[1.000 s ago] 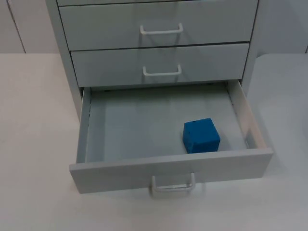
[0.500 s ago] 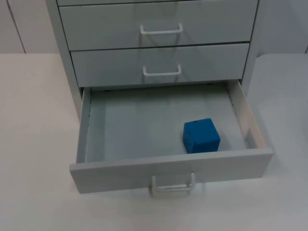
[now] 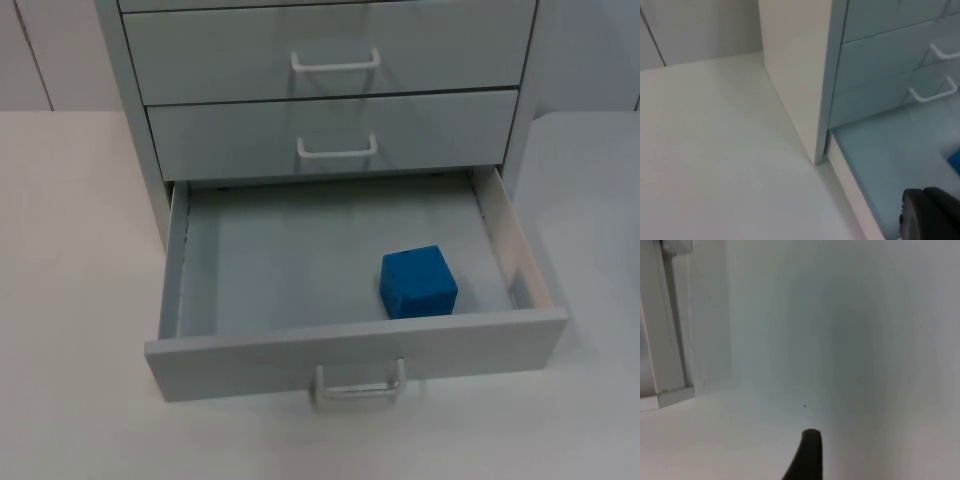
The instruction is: Open the drawer with the left hand, place the block into the drawer with the right hand, then close the drawer with the left hand.
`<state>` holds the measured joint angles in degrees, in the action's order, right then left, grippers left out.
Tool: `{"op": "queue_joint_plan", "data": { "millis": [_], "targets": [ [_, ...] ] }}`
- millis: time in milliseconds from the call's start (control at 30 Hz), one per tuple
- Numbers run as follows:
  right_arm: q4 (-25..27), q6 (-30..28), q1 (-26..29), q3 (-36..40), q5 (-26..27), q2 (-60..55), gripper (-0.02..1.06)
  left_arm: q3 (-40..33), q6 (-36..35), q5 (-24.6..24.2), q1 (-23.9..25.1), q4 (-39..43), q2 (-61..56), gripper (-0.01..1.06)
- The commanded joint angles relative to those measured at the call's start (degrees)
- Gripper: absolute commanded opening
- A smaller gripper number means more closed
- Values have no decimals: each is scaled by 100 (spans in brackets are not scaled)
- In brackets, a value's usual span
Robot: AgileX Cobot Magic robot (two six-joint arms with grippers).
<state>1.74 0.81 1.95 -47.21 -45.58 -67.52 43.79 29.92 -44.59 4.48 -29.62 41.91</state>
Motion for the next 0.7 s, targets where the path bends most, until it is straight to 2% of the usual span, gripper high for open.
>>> {"op": "queue_joint_plan", "data": {
  "millis": [0, 67, 100, 200, 267, 300, 333, 367, 400, 433, 467, 633, 667],
  "targets": [
    [6, -44, 15, 38, -8, 44, 74, -19, 65, -25, 9, -260, 12, 0],
    [6, -44, 15, 38, -8, 44, 74, -19, 660, -305, 9, -623, 140, 0],
    [6, -44, 15, 38, -8, 44, 74, -19, 660, -305, 9, -623, 140, 0],
    [6, -44, 15, 38, -8, 44, 74, -19, 2001, -1118, -151, -1631, 606, 0],
    [6, -44, 15, 38, -8, 44, 74, -19, 2248, -1017, -655, -1643, 1000, 0],
    [6, -44, 15, 38, -8, 44, 74, -19, 2248, -1017, -655, -1643, 1000, 0],
    [6, -44, 15, 38, -8, 44, 74, -19, 2182, -920, -795, -1565, 1080, 0],
    [6, -44, 15, 38, -8, 44, 74, -19, 1896, -550, -1266, -1102, 1284, 0],
    [6, -44, 15, 38, -8, 44, 74, -19, 1754, -422, -1439, -935, 1350, 0],
    [6, -44, 15, 38, -8, 44, 74, -19, 1296, -83, -1934, -474, 1521, 0],
    [6, -44, 15, 38, -8, 44, 74, -19, 1296, -83, -1934, -474, 1521, 0],
    [6, -44, 15, 38, 4, 44, 74, -19, -450, 1102, -3909, 1519, 2260, 0],
    [6, -44, 15, 38, 4, 44, 74, -19, -450, 1102, -3909, 1519, 2260, 0]
  ]
}}
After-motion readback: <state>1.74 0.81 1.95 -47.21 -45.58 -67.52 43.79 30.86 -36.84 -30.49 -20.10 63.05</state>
